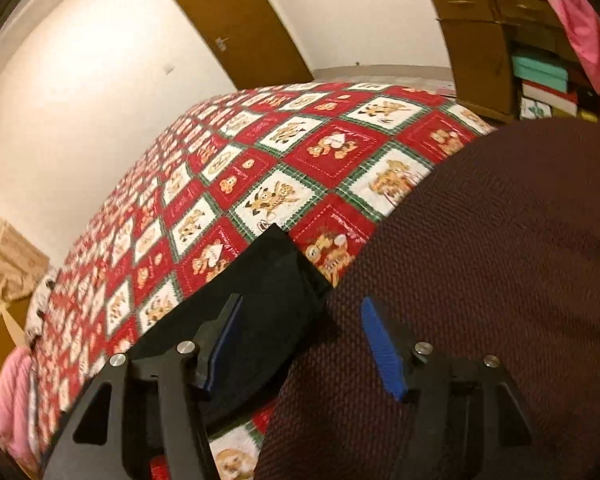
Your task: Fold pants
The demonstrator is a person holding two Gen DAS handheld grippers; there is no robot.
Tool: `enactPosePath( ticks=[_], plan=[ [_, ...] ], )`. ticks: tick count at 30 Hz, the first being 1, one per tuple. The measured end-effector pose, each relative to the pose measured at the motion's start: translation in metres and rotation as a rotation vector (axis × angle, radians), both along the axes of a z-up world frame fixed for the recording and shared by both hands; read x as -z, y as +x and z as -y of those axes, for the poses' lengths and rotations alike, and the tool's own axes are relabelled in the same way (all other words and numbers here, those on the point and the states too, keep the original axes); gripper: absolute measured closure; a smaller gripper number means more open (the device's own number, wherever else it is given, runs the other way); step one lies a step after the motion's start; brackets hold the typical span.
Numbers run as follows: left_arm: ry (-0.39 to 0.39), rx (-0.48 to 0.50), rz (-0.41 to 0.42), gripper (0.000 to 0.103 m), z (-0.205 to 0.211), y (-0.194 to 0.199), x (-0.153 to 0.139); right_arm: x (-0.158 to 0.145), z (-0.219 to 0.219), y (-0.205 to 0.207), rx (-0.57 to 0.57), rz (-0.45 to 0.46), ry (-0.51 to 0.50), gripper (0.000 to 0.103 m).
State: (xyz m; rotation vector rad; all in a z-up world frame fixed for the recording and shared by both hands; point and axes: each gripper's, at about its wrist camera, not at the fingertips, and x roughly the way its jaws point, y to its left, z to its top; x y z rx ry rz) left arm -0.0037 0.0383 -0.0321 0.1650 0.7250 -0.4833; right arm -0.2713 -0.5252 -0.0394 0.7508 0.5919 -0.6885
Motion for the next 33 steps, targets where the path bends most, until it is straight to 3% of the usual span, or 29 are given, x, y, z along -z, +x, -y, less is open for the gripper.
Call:
enactPosePath(
  ticks=[5, 10, 15, 17, 18, 19, 23, 28, 30, 33],
  plan=[
    [0.035, 0.08, -0.018, 0.02, 0.036, -0.013, 0.002, -0.002, 0.018, 0.049, -0.139, -0.15, -0.09, 0.041],
    [0.056, 0.086, -0.014, 0.02, 0.046, -0.019, 0.002, 0.023, 0.047, 0.083, -0.228, -0.215, -0.009, 0.041],
    [0.073, 0.062, -0.033, 0.02, 0.048, -0.017, 0.006, 0.035, 0.025, 0.107, -0.339, -0.342, -0.091, 0.047],
    [0.081, 0.059, -0.043, 0.02, 0.05, -0.014, 0.01, 0.032, 0.022, 0.107, -0.36, -0.336, -0.075, 0.062],
    [0.08, 0.06, -0.048, 0.02, 0.051, -0.014, 0.011, 0.03, 0.021, 0.106, -0.376, -0.317, -0.048, 0.078],
    [0.077, 0.063, -0.059, 0.02, 0.053, -0.014, 0.013, 0.029, 0.02, 0.106, -0.387, -0.311, -0.039, 0.084],
    [0.09, 0.074, -0.069, 0.02, 0.059, -0.016, 0.017, 0.013, -0.003, 0.111, -0.418, -0.359, -0.144, 0.089],
    [0.094, 0.063, -0.052, 0.02, 0.06, -0.017, 0.012, -0.048, -0.014, 0.101, -0.387, -0.224, -0.325, 0.09],
    [0.085, 0.054, -0.05, 0.02, 0.06, -0.016, 0.01, -0.062, -0.016, 0.11, -0.407, -0.242, -0.42, 0.09],
    [0.086, 0.045, -0.055, 0.02, 0.062, -0.015, 0.013, -0.054, -0.008, 0.124, -0.426, -0.314, -0.446, 0.089]
  ],
)
